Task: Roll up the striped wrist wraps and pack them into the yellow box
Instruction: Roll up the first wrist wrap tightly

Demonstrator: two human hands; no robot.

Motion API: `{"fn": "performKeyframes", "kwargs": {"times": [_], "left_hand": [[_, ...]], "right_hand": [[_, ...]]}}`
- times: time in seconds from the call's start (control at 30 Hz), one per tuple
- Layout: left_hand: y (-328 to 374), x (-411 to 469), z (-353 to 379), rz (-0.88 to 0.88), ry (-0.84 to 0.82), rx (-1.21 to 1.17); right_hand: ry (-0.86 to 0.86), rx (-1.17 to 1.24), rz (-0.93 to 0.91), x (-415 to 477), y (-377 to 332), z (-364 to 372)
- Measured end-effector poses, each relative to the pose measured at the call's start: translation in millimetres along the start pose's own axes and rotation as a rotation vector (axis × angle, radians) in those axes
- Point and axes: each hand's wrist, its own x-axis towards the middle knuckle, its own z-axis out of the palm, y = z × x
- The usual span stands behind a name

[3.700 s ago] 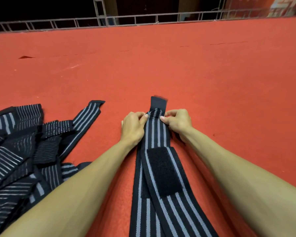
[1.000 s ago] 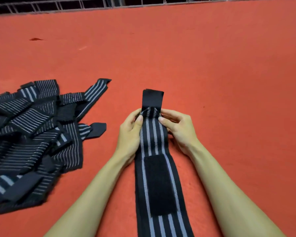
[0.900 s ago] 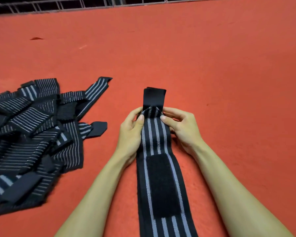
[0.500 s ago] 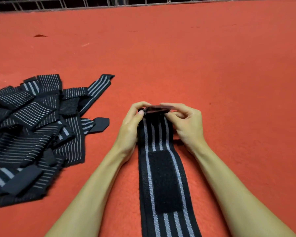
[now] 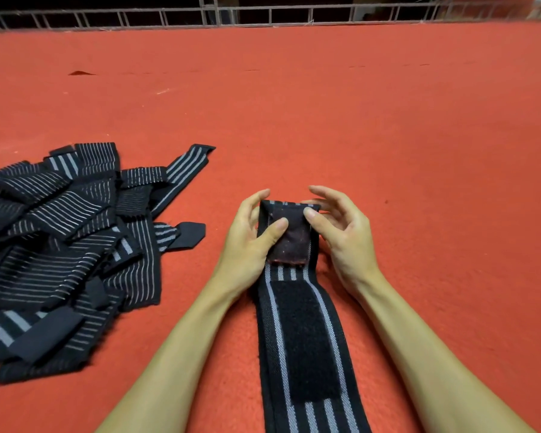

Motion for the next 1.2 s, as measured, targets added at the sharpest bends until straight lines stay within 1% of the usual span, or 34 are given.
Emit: {"fn": "performKeyframes", "kwargs": {"times": [0.1, 0.23, 0.4, 0.5, 0.6, 0.7, 0.73, 0.8, 0.87, 0.9, 0.97, 1.07, 1.2], "left_hand": [[-1.7, -0.1, -2.1, 0.08, 0.005, 0.095], [-1.7, -0.5, -4.9, 0.193, 0.081, 0.17], [-1.4, -4.5, 0.4, 0.22, 0.145, 0.216], [-1.9, -6.0, 0.8, 0.172, 0.117, 0.155], [-2.5, -8.0, 2.0, 0.098, 0.02, 0.163], [-2.7, -10.7, 1.5, -0.089, -0.073, 0.074], [-4.2, -10.2, 0.6, -0.152, -0.067, 0.04], [-4.1, -9.3, -0.4, -0.226, -0.002, 0.051], [-3.5, -8.1, -0.8, -0.259, 0.035, 0.083], [-3.5, -8.1, -0.7, -0.269, 0.023, 0.086], [-2.0, -9.3, 0.0, -0.256, 0.02, 0.072], [0.9, -10.2, 0.8, -0.225, 0.069, 0.023], [1.9, -10.5, 0.3, -0.209, 0.05, -0.021]], "right_hand": [[-0.016, 0.007, 0.085, -1.0, 1.7, 0.2], [-0.086, 0.005, 0.171, -2.7, 0.2, 4.1], [-0.075, -0.035, 0.116, -4.1, 0.5, 6.1], [-0.063, 0.036, 0.126, -5.3, -0.3, 3.9], [-0.039, 0.071, 0.128, -5.6, -0.9, -1.1], [-0.053, 0.087, 0.118, -6.9, -0.3, -3.4], [-0.067, 0.098, 0.122, -7.7, 0.2, -2.8], [-0.103, 0.132, 0.13, -9.3, 0.7, -1.5], [-0.124, 0.151, 0.122, -9.3, 1.5, -1.5], [-0.128, 0.155, 0.114, -8.7, 1.6, -2.0], [-0.133, 0.171, 0.091, -7.5, 2.7, -3.9], [-0.144, 0.179, 0.076, -7.5, 4.6, -4.8], [-0.166, 0.153, 0.085, -8.4, 4.4, -6.6]]}}
